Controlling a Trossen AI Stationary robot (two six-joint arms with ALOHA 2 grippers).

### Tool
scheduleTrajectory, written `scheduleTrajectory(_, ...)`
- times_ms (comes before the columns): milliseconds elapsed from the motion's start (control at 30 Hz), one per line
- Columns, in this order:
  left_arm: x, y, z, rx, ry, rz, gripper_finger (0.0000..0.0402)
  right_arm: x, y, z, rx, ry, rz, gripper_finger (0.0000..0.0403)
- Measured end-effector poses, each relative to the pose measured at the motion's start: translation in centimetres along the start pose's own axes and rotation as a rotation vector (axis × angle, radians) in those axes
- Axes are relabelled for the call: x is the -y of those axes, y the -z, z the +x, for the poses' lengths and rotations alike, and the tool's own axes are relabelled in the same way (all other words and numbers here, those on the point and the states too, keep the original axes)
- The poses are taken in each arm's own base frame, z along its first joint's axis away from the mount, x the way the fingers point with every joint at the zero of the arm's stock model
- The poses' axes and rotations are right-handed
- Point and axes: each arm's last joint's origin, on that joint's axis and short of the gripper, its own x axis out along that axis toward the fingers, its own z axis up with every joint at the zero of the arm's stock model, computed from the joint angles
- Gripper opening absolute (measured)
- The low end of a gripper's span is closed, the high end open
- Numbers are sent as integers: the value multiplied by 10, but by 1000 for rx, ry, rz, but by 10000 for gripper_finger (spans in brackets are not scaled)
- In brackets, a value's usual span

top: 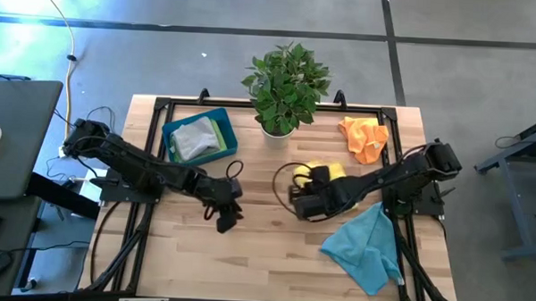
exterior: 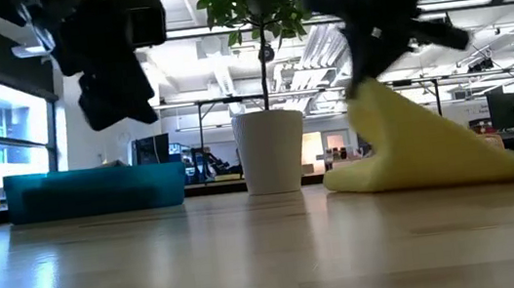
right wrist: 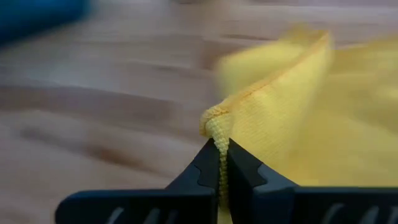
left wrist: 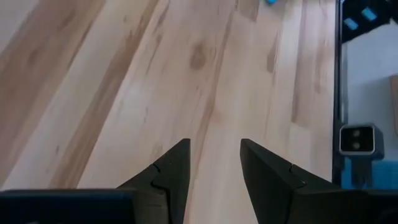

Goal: Fold microfiber towels
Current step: Fold the yellow towel

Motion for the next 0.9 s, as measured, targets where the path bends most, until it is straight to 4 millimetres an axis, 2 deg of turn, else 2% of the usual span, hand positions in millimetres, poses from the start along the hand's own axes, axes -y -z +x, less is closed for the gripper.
scheduleTrajectory(200,-4,-4,0,7,9,25,131,-26,2,-4,31,-241,28,0)
scheduleTrajectory(367,-7,-6,-1,-10,32,50,131,-34,11,-4,-36,-309,-21,0)
scheduleTrajectory(667,-9,-8,-1,-22,49,81,131,-5,15,-4,117,-74,93,0)
scheduleTrajectory(900,-9,-7,-1,-30,56,93,131,22,23,-12,77,136,150,0)
